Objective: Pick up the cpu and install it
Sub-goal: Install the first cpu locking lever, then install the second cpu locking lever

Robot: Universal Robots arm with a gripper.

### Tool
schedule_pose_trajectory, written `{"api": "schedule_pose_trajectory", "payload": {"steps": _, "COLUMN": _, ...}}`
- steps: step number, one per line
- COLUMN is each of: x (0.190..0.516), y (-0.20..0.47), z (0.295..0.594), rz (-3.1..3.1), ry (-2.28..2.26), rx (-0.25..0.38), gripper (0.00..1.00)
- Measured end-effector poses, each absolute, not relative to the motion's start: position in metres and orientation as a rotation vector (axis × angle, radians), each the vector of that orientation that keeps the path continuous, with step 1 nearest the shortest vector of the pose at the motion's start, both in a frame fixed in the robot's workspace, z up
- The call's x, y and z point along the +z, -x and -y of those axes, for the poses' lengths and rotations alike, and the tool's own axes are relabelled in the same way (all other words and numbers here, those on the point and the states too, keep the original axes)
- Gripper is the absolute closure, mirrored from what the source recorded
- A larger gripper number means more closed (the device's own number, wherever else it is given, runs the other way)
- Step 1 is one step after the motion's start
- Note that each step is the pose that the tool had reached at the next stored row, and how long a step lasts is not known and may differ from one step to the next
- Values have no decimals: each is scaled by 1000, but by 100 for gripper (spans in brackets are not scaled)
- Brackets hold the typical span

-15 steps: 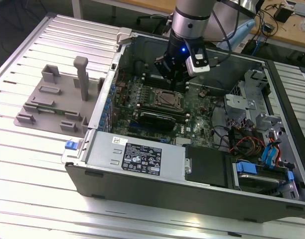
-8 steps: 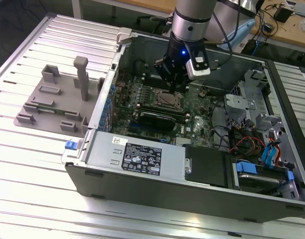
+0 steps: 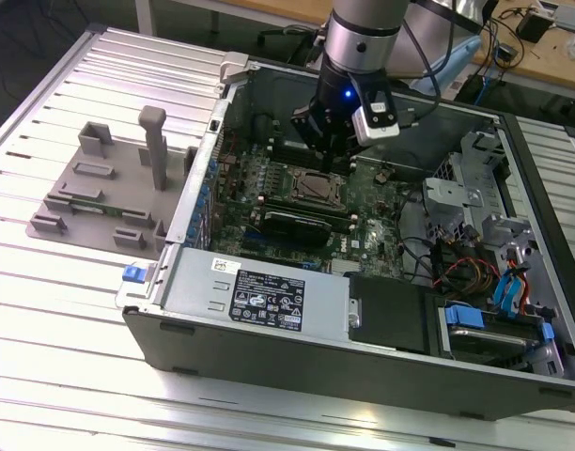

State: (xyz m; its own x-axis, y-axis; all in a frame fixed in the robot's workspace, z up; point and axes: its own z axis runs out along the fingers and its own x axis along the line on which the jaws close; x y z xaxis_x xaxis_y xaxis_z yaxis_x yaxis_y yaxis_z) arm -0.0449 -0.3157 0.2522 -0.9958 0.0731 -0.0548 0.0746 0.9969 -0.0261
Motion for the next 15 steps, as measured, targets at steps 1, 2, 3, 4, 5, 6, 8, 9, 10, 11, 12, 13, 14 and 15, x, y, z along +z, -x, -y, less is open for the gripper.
{"api": "schedule_pose_trajectory", "payload": {"steps": 1, "x": 253, "y": 45, "z": 316, "rz": -3085, "ry": -114, "rx": -43, "gripper": 89}}
{"api": "schedule_pose_trajectory", "payload": {"steps": 2, "x": 253, "y": 45, "z": 316, "rz": -3085, "ry": -114, "rx": -43, "gripper": 89}}
{"api": "schedule_pose_trajectory", "payload": {"steps": 3, "x": 253, "y": 45, "z": 316, "rz": -3085, "ry": -114, "rx": -43, "gripper": 89}}
{"api": "schedule_pose_trajectory", "payload": {"steps": 4, "x": 253, "y": 45, "z": 316, "rz": -3085, "ry": -114, "rx": -43, "gripper": 89}}
{"api": "schedule_pose_trajectory", "payload": {"steps": 5, "x": 254, "y": 45, "z": 316, "rz": -3085, "ry": -114, "rx": -43, "gripper": 89}}
{"api": "schedule_pose_trajectory", "payload": {"steps": 6, "x": 254, "y": 45, "z": 316, "rz": -3085, "ry": -114, "rx": -43, "gripper": 89}}
{"api": "schedule_pose_trajectory", "payload": {"steps": 8, "x": 255, "y": 45, "z": 316, "rz": -3085, "ry": -114, "rx": -43, "gripper": 89}}
{"api": "schedule_pose_trajectory", "payload": {"steps": 9, "x": 255, "y": 45, "z": 316, "rz": -3085, "ry": -114, "rx": -43, "gripper": 89}}
{"api": "schedule_pose_trajectory", "payload": {"steps": 10, "x": 255, "y": 45, "z": 316, "rz": -3085, "ry": -114, "rx": -43, "gripper": 89}}
{"api": "schedule_pose_trajectory", "payload": {"steps": 11, "x": 255, "y": 45, "z": 316, "rz": -3085, "ry": -114, "rx": -43, "gripper": 89}}
{"api": "schedule_pose_trajectory", "payload": {"steps": 12, "x": 256, "y": 45, "z": 316, "rz": -3085, "ry": -114, "rx": -43, "gripper": 89}}
{"api": "schedule_pose_trajectory", "payload": {"steps": 13, "x": 256, "y": 45, "z": 316, "rz": -3085, "ry": -114, "rx": -43, "gripper": 89}}
{"api": "schedule_pose_trajectory", "payload": {"steps": 14, "x": 256, "y": 45, "z": 316, "rz": -3085, "ry": -114, "rx": -43, "gripper": 89}}
{"api": "schedule_pose_trajectory", "payload": {"steps": 15, "x": 256, "y": 45, "z": 316, "rz": -3085, "ry": -114, "rx": -43, "gripper": 89}}
